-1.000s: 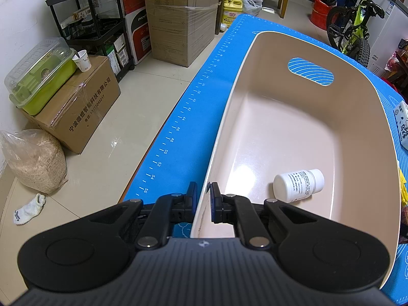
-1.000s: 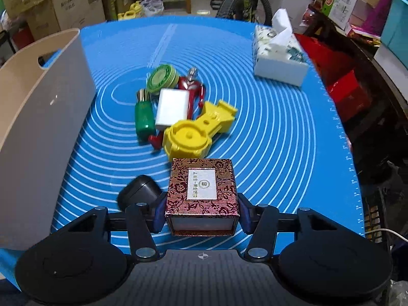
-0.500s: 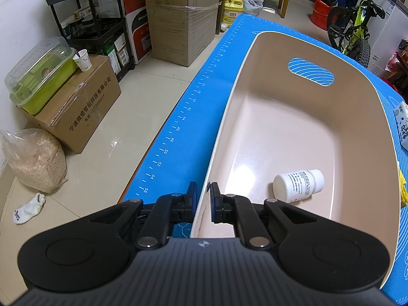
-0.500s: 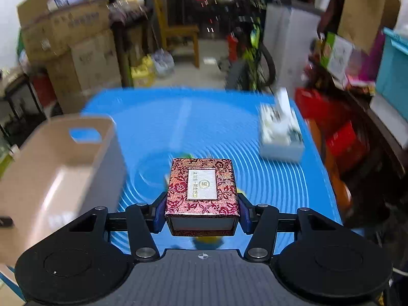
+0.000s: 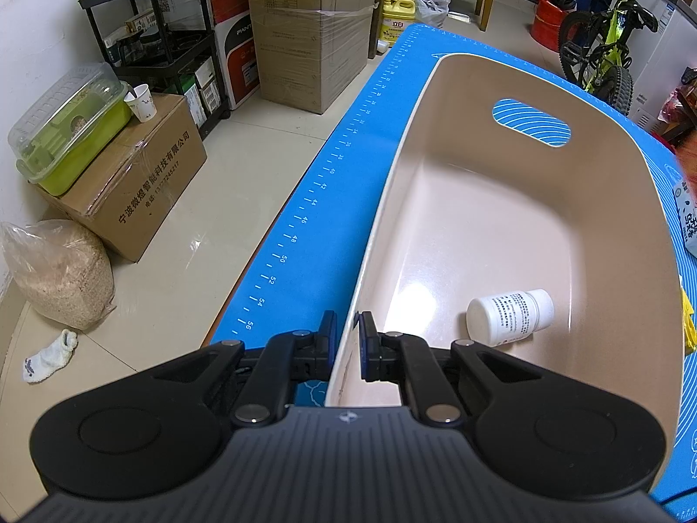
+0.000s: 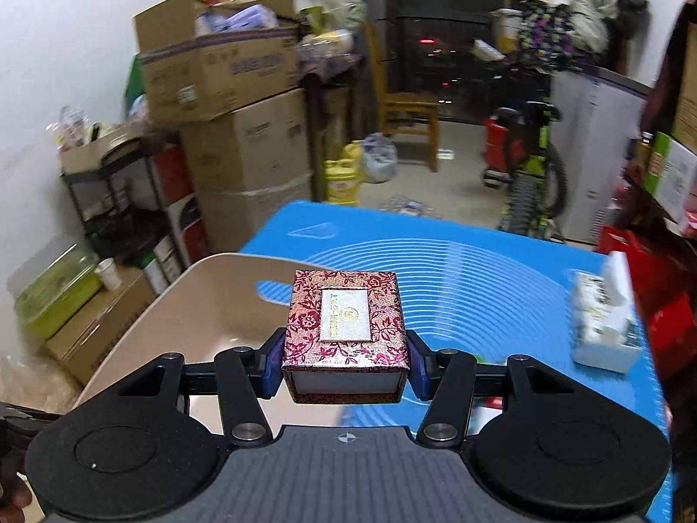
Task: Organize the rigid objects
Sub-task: 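Carry the red box into the bin and release it with the right gripper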
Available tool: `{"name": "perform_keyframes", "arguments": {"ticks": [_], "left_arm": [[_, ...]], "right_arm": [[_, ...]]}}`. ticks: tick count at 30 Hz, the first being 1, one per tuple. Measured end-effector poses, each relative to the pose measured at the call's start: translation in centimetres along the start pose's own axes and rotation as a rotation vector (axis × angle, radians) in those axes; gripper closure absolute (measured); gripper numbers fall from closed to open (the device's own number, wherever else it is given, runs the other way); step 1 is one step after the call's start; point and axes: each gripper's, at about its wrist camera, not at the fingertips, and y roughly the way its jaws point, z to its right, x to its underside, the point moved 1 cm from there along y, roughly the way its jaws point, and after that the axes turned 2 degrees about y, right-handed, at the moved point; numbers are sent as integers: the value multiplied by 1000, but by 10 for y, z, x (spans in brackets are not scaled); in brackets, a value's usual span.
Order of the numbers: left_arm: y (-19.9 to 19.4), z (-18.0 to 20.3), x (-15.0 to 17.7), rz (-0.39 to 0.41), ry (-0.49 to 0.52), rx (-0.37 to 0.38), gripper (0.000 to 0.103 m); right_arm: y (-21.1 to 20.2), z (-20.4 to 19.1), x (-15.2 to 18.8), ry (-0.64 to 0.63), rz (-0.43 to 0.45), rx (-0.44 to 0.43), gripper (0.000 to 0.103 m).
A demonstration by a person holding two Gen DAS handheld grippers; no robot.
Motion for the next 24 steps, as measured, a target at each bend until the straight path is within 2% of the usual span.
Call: {"name": "perform_keyframes", "arguments": {"ticks": [6,10,16,21,24], "left_arm": [[0,2,0,-1,-2,1,91],[0,1,0,-1,-2,1,91],[0,1,0,-1,-1,0,91],[1,2,-1,-2,-2,0,91],[1,3,-2,-2,1,-3,91]], "right_arm": [[32,-43,10,-99,-53,-37,44],[56,-60,22,-146,-137,-50,44],[83,-73,38,-187,-260,-42,44],[90,-80,43,-220,-296,-26,44],[99,-81,46,-227,-371,-37,44]]}}
